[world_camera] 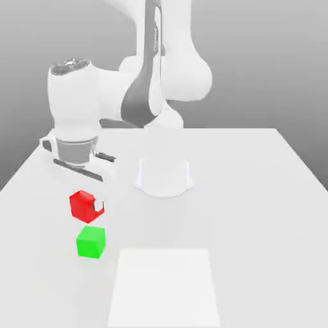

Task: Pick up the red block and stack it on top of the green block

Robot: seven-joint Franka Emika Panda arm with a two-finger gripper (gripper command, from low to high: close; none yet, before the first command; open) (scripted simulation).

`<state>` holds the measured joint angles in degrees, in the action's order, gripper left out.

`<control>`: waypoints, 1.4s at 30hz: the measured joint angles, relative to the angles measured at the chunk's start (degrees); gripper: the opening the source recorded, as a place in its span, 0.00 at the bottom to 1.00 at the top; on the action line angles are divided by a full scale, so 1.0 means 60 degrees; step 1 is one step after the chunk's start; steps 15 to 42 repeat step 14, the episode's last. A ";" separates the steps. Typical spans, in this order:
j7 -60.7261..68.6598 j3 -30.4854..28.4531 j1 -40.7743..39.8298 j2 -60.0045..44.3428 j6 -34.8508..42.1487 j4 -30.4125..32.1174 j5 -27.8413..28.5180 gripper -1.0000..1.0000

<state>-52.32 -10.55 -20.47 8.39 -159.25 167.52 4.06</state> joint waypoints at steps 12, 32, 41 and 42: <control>0.0568 0.0050 0.0164 -0.1517 -0.1455 -0.0042 -0.0809 1.00; 0.0339 0.0044 0.0070 -0.0991 -0.0955 -0.0024 -0.0475 1.00; 0.0339 0.0044 0.0070 -0.0991 -0.0955 -0.0024 -0.0475 1.00; 0.0339 0.0044 0.0070 -0.0991 -0.0955 -0.0024 -0.0475 1.00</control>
